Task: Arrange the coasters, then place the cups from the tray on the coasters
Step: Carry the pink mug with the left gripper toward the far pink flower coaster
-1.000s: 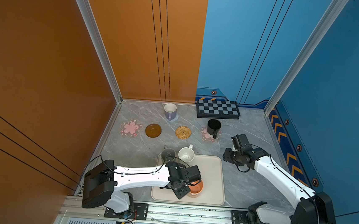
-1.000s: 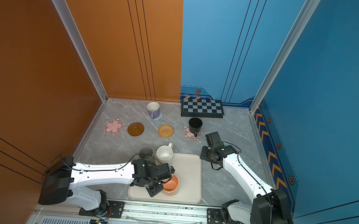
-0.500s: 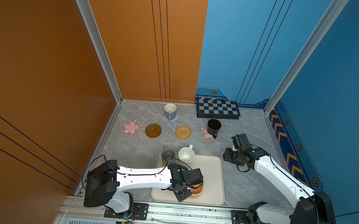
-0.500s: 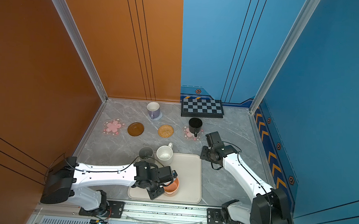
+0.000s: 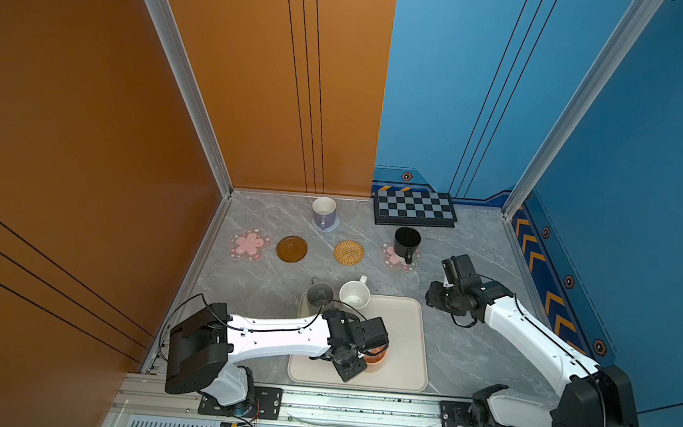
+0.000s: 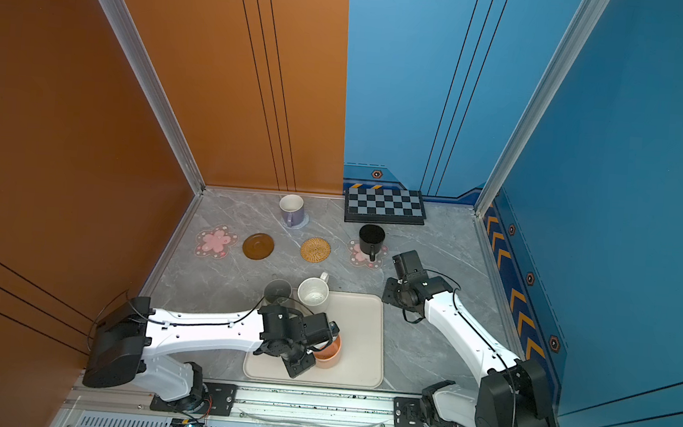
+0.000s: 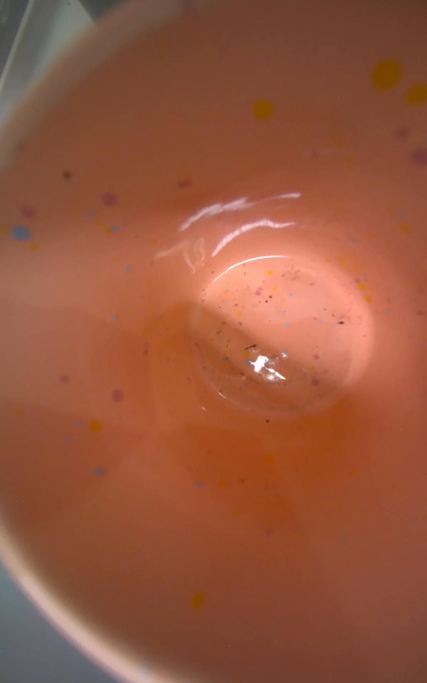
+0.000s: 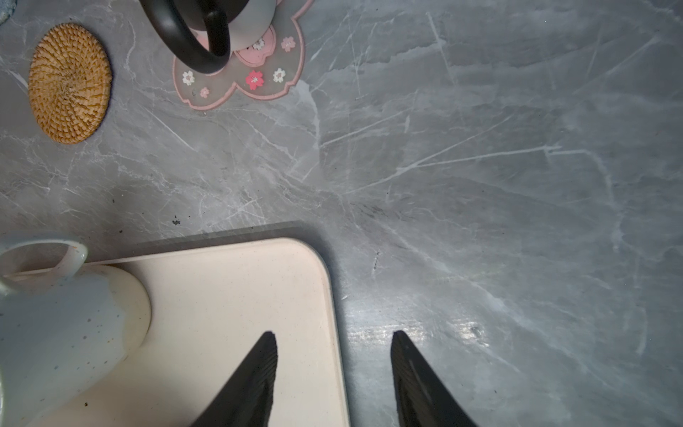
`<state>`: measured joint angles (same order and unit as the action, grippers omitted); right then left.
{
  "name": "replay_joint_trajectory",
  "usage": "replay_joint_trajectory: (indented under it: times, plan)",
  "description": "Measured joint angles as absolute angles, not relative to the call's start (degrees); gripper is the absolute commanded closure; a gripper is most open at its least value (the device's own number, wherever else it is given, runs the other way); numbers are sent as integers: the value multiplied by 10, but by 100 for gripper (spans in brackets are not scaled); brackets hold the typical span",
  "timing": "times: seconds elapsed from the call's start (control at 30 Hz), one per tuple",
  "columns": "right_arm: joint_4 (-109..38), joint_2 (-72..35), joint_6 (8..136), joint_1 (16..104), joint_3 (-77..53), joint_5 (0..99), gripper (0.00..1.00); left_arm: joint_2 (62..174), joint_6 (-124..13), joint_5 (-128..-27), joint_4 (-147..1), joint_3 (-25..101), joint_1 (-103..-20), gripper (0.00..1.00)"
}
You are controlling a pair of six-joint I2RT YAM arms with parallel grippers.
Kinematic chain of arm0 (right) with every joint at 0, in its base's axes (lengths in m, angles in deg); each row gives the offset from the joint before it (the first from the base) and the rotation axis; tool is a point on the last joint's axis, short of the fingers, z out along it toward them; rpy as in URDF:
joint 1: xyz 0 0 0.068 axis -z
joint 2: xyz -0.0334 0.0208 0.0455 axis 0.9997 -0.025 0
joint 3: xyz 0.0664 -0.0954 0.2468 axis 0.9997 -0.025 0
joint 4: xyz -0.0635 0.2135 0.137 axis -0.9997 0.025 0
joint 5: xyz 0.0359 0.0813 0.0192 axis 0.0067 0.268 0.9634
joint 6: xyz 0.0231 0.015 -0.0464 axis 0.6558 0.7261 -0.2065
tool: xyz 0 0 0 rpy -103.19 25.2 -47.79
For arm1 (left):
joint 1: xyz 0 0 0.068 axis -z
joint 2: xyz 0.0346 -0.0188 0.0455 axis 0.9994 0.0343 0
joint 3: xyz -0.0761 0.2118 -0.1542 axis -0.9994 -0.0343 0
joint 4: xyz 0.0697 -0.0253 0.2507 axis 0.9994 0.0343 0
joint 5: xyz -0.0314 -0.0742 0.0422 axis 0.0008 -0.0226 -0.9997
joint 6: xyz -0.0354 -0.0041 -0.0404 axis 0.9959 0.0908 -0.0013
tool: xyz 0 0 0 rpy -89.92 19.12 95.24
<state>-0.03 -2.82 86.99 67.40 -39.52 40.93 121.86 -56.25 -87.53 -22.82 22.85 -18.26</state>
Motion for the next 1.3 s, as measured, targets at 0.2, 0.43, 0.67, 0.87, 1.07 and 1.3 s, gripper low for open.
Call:
replay_joint_trajectory:
  times: [0.2,0.43,0.67,0.87,1.07,1.3]
  plan:
    - [0,-28,861,680,-395,413,48,1185,-557,-904,-219,236,-186,100]
    - [-1,-29,851,702,-387,427,48,1145,-547,-896,-197,288,-239,100]
    - [-4,-54,837,728,-368,451,48,1108,-536,-894,-155,325,-312,100]
    - [-7,-70,828,744,-354,471,49,1069,-527,-895,-114,376,-425,100]
    - [-9,-75,825,752,-350,485,49,1050,-535,-889,-78,415,-450,100]
    - [-9,-75,825,755,-347,489,49,1055,-546,-880,-47,437,-513,100]
